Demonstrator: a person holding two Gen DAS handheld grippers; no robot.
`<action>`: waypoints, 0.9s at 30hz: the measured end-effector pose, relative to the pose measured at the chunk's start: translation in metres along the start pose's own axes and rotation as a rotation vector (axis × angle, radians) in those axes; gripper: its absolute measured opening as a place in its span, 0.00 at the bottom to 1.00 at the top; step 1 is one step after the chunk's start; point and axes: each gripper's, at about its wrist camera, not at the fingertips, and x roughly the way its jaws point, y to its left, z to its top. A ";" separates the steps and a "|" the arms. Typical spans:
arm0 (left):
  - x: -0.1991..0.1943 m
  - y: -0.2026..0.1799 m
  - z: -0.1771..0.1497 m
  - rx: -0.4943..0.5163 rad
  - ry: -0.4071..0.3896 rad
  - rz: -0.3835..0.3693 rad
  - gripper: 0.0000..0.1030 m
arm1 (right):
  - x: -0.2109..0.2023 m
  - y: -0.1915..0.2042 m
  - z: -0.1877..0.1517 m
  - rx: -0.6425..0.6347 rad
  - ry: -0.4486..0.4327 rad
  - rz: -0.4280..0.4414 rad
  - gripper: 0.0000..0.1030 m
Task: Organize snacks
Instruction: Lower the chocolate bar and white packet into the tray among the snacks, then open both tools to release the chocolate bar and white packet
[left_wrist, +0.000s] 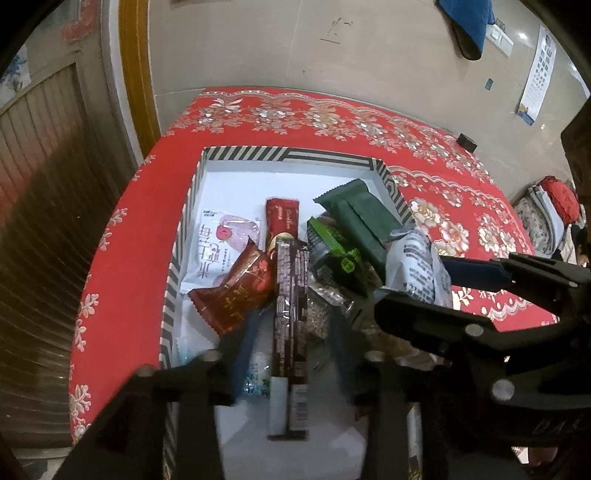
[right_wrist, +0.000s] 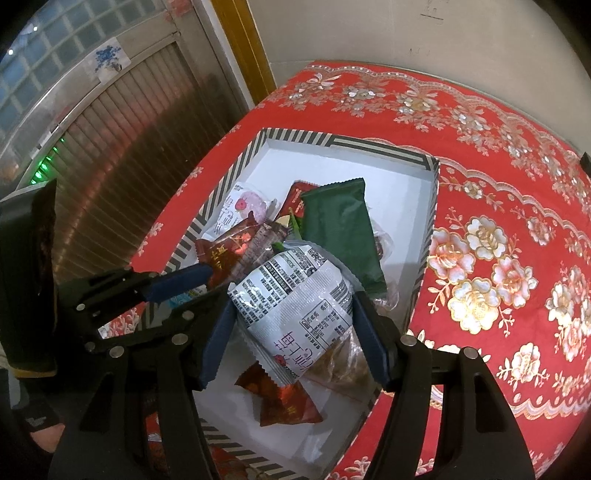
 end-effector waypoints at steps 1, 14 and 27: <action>-0.001 0.000 -0.001 -0.003 -0.002 0.003 0.60 | -0.001 0.000 -0.001 0.003 -0.005 0.002 0.62; -0.019 -0.003 -0.020 -0.101 -0.013 0.102 0.91 | -0.033 -0.010 -0.016 0.019 -0.097 0.133 0.67; -0.040 -0.020 -0.053 -0.182 -0.011 0.218 0.93 | -0.024 -0.034 -0.038 -0.017 -0.028 0.203 0.72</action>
